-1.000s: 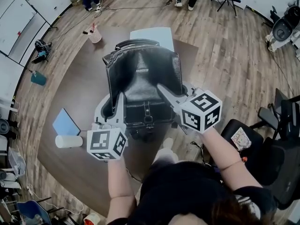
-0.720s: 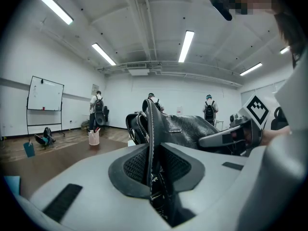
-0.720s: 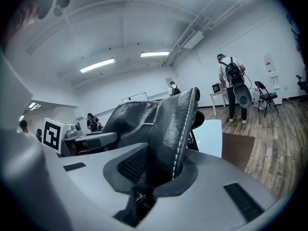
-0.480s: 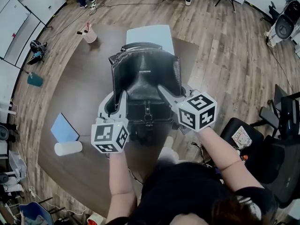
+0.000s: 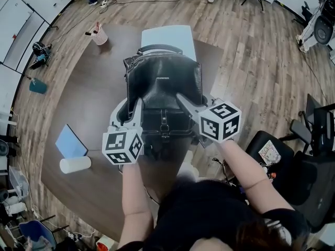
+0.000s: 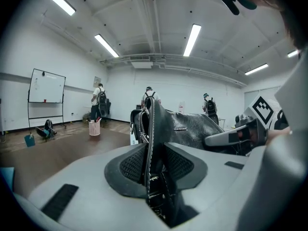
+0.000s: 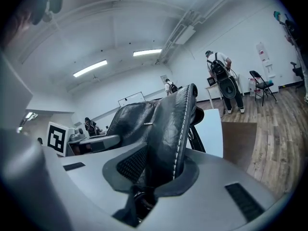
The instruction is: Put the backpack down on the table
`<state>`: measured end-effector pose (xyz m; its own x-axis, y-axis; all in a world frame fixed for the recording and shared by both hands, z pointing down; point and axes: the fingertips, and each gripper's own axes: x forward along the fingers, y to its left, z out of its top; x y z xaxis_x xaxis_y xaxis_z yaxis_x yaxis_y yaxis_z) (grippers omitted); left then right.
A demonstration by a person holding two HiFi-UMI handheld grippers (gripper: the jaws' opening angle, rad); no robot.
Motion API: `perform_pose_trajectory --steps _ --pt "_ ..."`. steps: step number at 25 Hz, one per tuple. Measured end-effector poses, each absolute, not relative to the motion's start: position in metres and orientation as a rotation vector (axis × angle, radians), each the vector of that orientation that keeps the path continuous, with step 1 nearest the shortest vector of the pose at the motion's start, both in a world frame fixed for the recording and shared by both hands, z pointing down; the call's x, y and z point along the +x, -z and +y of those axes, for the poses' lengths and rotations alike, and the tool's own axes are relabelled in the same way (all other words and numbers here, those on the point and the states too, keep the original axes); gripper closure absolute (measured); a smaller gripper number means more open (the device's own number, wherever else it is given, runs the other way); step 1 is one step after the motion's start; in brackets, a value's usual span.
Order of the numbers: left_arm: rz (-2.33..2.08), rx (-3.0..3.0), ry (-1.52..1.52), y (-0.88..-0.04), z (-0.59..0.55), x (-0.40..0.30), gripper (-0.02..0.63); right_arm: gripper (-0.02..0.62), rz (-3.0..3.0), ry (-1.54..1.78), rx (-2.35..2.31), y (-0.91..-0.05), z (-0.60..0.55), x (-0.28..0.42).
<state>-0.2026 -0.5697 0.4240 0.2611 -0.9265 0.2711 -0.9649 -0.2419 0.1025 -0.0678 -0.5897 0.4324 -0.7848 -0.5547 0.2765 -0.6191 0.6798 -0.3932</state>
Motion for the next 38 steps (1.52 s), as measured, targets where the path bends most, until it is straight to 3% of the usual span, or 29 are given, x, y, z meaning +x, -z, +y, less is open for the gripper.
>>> perform_pose_trajectory --steps 17,23,31,38 --pt "-1.839 2.245 -0.270 -0.434 -0.572 -0.206 0.427 0.473 -2.743 -0.631 0.995 -0.444 -0.593 -0.063" --pt "-1.892 2.242 -0.316 -0.429 -0.569 -0.212 0.385 0.368 -2.711 -0.540 1.036 -0.440 -0.593 -0.060" --pt "-1.926 2.251 -0.314 -0.414 -0.556 -0.217 0.376 0.313 -2.697 -0.566 1.076 -0.434 -0.585 -0.052" --pt "-1.953 2.266 -0.308 -0.399 -0.537 -0.211 0.388 0.323 -2.685 -0.540 1.207 -0.416 -0.579 -0.025"
